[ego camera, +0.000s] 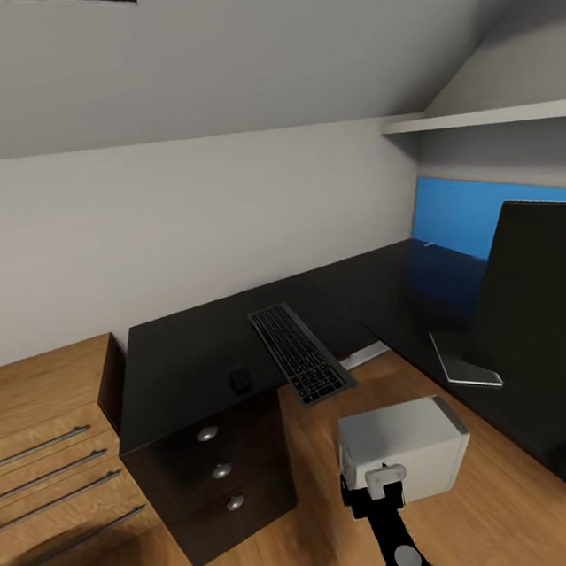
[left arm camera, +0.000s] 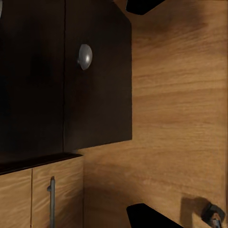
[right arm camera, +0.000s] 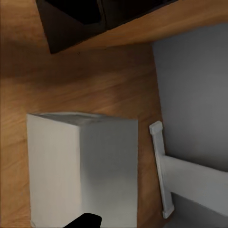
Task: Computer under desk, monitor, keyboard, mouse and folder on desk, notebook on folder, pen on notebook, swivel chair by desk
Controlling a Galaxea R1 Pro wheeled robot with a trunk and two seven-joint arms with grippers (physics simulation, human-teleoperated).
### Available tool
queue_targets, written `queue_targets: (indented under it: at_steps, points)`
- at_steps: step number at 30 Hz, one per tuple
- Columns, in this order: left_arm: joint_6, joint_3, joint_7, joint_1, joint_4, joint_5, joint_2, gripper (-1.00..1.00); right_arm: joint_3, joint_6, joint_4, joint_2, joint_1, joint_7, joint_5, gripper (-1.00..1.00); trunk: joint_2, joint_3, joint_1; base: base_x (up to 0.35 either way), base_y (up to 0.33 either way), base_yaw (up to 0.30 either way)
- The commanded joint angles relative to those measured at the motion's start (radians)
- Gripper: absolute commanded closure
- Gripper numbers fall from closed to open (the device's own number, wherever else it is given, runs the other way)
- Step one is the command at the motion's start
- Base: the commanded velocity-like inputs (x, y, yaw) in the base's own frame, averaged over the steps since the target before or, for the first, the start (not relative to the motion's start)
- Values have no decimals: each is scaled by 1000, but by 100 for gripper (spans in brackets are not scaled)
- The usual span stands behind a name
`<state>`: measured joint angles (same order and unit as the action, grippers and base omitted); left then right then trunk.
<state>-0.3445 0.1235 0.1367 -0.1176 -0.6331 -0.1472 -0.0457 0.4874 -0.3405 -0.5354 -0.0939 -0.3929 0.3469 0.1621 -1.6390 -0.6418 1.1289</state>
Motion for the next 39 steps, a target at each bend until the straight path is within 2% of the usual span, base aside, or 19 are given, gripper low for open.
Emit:
queue_targets:
  at_steps: [1,7,20,26,31,34,39]
  points:
    - [-3,1,-1,-1,1,-5,-2,-100,8,-18,15,-2,-1,7,10,-100,0,-2,0,0,0,227]
    - [2,-4,2,-1,2,-4,-6,-100,9,-41,87,-6,-1,4,9,-100,0,-6,0,0,0,130]
    - [32,-4,7,-1,37,-3,-19,-100,11,-79,160,-2,-1,1,11,-100,0,-6,0,0,0,12]
    - [26,-2,1,-1,66,-4,-16,-100,12,-140,225,-6,-1,0,13,-100,0,-6,0,0,0,0]
    - [22,-1,-1,-1,88,-5,-13,-100,13,-157,255,-8,-1,-2,14,-100,0,-6,0,0,0,0]
    - [-47,-5,-6,-1,179,0,-13,-100,11,-175,296,-8,-1,-45,15,-100,0,-6,0,0,0,0]
    - [-84,-7,-9,-1,202,2,-11,-100,10,-188,302,-7,-1,-65,14,-100,0,-6,0,0,0,0]
